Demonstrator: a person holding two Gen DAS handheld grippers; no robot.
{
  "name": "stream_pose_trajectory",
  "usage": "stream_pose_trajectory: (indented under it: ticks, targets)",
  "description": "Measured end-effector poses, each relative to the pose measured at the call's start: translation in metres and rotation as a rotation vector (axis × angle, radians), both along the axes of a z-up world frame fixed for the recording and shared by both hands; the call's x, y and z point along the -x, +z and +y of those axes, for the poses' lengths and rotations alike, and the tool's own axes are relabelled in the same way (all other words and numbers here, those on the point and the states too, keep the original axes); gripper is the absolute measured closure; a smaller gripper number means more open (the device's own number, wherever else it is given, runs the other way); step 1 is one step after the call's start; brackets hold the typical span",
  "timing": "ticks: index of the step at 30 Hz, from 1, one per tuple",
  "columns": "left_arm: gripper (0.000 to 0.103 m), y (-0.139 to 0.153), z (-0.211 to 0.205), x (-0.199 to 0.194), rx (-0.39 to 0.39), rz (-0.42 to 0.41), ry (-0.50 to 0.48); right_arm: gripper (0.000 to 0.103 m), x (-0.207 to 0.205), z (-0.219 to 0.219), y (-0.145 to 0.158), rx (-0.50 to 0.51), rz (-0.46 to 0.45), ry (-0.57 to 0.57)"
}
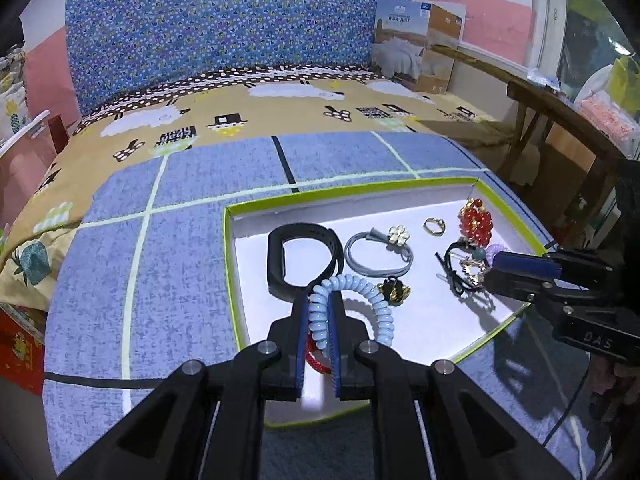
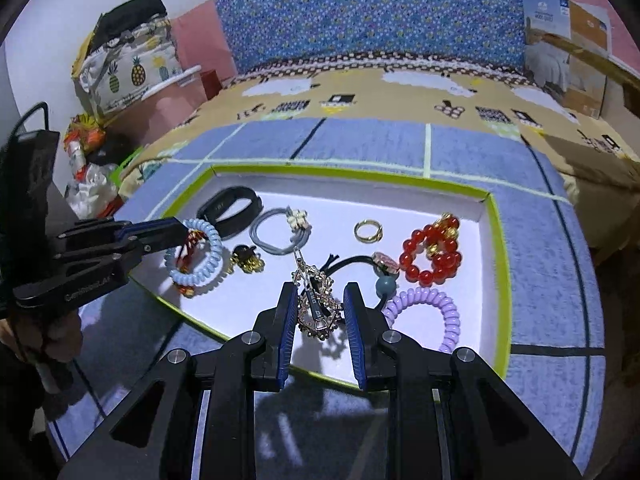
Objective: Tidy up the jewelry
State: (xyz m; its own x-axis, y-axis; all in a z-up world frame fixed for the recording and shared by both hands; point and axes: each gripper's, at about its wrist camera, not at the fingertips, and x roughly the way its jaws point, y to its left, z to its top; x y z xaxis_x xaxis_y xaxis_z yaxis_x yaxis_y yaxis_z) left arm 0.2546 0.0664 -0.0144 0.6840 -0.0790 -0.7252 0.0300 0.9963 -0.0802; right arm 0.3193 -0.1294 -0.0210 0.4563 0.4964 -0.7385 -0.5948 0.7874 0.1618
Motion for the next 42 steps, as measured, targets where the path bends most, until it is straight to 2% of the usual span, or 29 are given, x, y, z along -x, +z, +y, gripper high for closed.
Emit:
stream_pose_trajectory:
  ticks: [14, 17, 18, 20, 24, 34, 42]
  targets:
    - [0.092, -0.005, 0.0, -0.001, 0.01, 0.013, 0.001, 0.078, -0.005, 0.005, -0.01, 0.024, 0.025, 0.023]
    - [0.086, -0.004, 0.0, 0.0, 0.016, 0.009, 0.004, 0.077, -0.002, 0.005, -0.008, 0.017, 0.011, 0.025]
    - [0.082, -0.004, 0.001, 0.001, 0.019, 0.008, 0.006, 0.074, -0.001, 0.004, -0.007, 0.01, 0.007, 0.024]
    - [0.081, -0.003, 0.001, 0.002, 0.024, 0.002, 0.011, 0.07, 0.002, 0.002, -0.004, -0.002, -0.001, 0.019]
    - [0.081, 0.002, 0.003, 0.011, 0.03, -0.014, 0.029, 0.07, 0.01, -0.004, 0.003, -0.021, -0.022, -0.003]
    - [0.079, 0.022, -0.005, 0.062, 0.018, -0.109, 0.064, 0.07, 0.069, -0.028, 0.023, -0.054, -0.124, -0.088]
    - [0.077, 0.023, -0.025, 0.113, -0.007, -0.162, 0.06, 0.069, 0.12, -0.043, 0.027, -0.047, -0.189, -0.135]
